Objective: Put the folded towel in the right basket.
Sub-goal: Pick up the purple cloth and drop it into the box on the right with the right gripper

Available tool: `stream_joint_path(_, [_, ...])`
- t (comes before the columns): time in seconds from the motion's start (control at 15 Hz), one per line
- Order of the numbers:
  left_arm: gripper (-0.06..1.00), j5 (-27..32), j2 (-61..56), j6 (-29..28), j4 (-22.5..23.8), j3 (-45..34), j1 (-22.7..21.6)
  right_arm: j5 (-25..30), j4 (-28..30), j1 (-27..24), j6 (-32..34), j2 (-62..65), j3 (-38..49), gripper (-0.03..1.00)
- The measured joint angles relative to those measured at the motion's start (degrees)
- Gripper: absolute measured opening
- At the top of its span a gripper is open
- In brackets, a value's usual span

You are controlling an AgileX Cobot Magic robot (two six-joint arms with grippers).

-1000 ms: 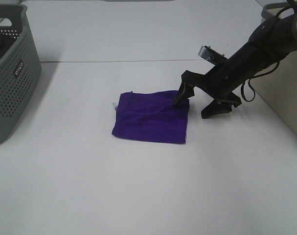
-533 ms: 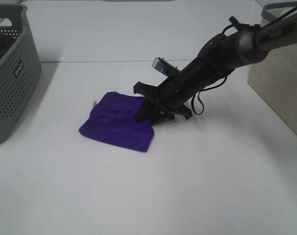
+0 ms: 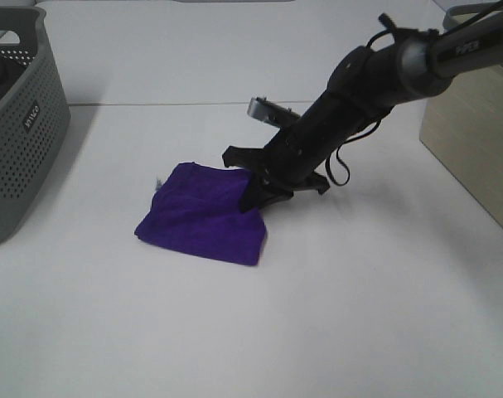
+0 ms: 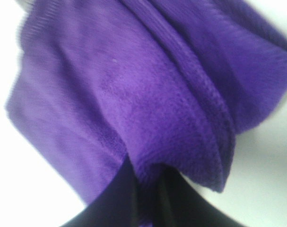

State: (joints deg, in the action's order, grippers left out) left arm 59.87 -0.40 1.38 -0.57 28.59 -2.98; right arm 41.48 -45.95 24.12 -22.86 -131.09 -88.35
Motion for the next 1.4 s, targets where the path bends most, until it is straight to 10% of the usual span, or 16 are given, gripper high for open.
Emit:
stream_joint_path(0.47, [0.99,0.00,0.00,0.00,0.00,0.00,0.00,12.15,4.35,-7.45,1.66,20.97,-11.40,0.05])
stream_joint_path(0.8, [0.99,0.00,0.00,0.00,0.00,0.00,0.00,21.49,24.69,-28.02,13.18,24.01,-35.35,0.05])
stream_joint_path(1.2, [0.99,0.00,0.00,0.00,0.00,0.00,0.00,25.21,27.22,-41.88,13.41,20.74,-36.33,0.06])
stream_joint_path(1.4, [0.99,0.00,0.00,0.00,0.00,0.00,0.00,27.62,32.03,-42.46,15.76,15.47,-36.38,0.34])
